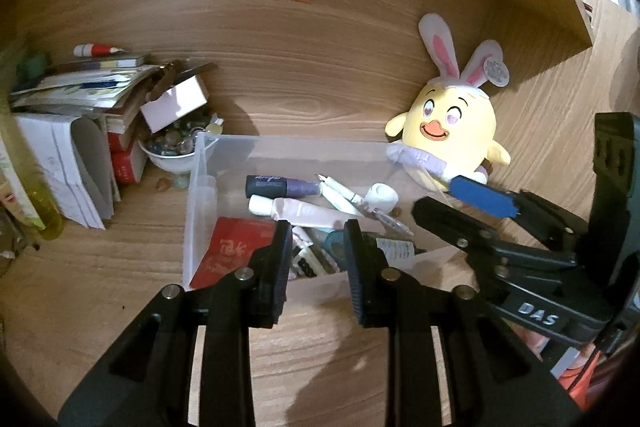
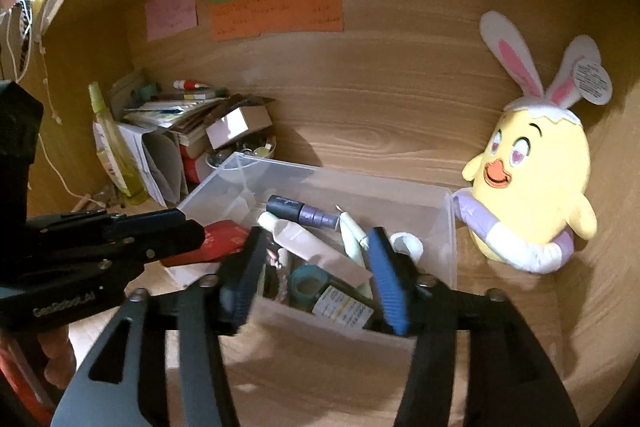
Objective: Organize objects
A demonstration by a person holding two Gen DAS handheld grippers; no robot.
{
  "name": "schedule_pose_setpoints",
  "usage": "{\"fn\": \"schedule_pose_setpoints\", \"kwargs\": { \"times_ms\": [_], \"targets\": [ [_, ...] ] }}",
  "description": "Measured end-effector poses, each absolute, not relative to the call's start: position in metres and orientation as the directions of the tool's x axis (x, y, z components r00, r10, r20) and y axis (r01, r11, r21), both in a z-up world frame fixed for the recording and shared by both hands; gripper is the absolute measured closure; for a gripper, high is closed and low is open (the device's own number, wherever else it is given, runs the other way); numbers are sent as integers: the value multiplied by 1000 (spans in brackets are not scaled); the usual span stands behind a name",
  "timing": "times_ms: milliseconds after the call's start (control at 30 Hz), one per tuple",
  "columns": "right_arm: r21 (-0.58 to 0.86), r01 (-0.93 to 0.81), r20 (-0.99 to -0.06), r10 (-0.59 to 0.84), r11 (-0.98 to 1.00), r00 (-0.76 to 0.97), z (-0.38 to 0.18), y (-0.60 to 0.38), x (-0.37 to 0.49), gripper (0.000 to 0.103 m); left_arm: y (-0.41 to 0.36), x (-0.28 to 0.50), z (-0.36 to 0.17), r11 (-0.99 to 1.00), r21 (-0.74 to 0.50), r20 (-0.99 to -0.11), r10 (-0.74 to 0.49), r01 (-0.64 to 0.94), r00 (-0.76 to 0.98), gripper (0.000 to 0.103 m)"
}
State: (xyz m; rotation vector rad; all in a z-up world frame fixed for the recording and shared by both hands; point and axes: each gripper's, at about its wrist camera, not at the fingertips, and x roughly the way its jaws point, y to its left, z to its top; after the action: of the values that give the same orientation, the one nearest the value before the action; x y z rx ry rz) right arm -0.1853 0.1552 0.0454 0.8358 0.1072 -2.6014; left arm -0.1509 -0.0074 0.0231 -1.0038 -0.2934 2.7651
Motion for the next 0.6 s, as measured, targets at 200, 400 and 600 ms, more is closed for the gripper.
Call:
{"fn": "schedule_pose_setpoints", "kwargs": {
  "times_ms": [200, 400, 600],
  "targets": [
    [73, 378, -562, -351, -923, -749, 42, 168, -166, 29, -9, -133, 21, -972, -220, -601, 202, -83, -773, 49],
    [65, 353, -555, -328, -933, -764, 37, 176, -152, 19, -10, -117, 22, -979, -192, -579, 165, -62, -798, 29],
    [73, 325, -564, -307, -943, -766, 27, 184, -146, 7, -16, -107, 15, -983, -183, -573, 127, -25, -810, 12]
  ]
}}
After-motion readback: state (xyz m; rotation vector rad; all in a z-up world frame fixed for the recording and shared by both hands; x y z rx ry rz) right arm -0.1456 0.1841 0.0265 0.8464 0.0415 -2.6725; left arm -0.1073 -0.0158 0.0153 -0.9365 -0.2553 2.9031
